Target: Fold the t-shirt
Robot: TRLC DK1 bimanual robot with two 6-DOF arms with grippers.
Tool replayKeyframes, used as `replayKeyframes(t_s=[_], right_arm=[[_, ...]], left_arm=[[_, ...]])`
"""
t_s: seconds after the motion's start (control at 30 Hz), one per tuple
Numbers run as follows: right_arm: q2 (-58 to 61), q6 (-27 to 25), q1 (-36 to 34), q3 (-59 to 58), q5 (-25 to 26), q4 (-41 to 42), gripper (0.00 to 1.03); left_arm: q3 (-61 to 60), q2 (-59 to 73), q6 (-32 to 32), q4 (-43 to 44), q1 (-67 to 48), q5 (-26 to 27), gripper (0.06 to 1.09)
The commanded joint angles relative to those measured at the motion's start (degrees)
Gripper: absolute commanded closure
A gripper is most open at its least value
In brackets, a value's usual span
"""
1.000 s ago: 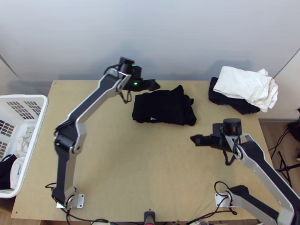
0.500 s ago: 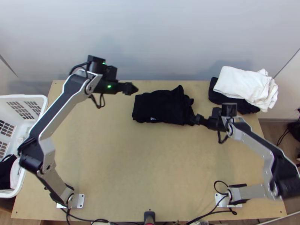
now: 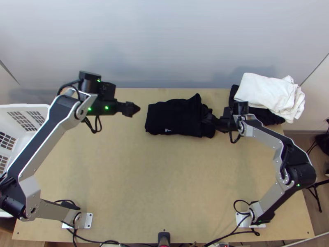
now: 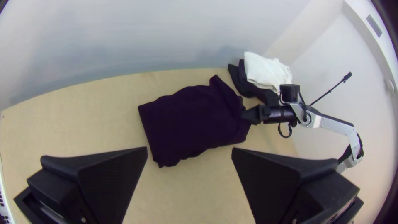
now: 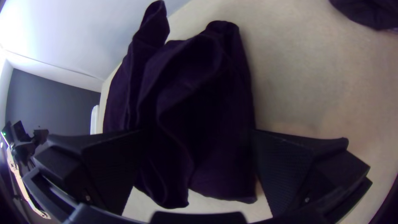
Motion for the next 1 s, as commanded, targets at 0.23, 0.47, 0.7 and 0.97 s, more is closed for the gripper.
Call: replayKeyframes(t_s=[0.23, 0.47, 0.7, 0.97], right_arm=[[7.20, 0.51, 6.51, 6.71, -1.19, 0.83, 0.64], [8.25, -5.99, 7.92, 8.82, -0.22, -5.49, 1.00], [1.66, -6.43, 5.10, 9.17, 1.27, -6.20, 1.00], [-2.38, -8.63, 1.06, 18.57, 2.06, -8.48, 1.00]], left_arm=[[-3.13, -1.41, -0.86, 1.53, -0.47, -3.85, 0.10], [-3.92, -1.50, -1.03, 1.53, 0.14, -3.94, 0.10], [-4.27, -1.50, -0.77, 1.53, 1.64, -3.94, 0.10], [-6.91, -2.38, -0.16, 1.18, 2.96, -3.94, 0.10]])
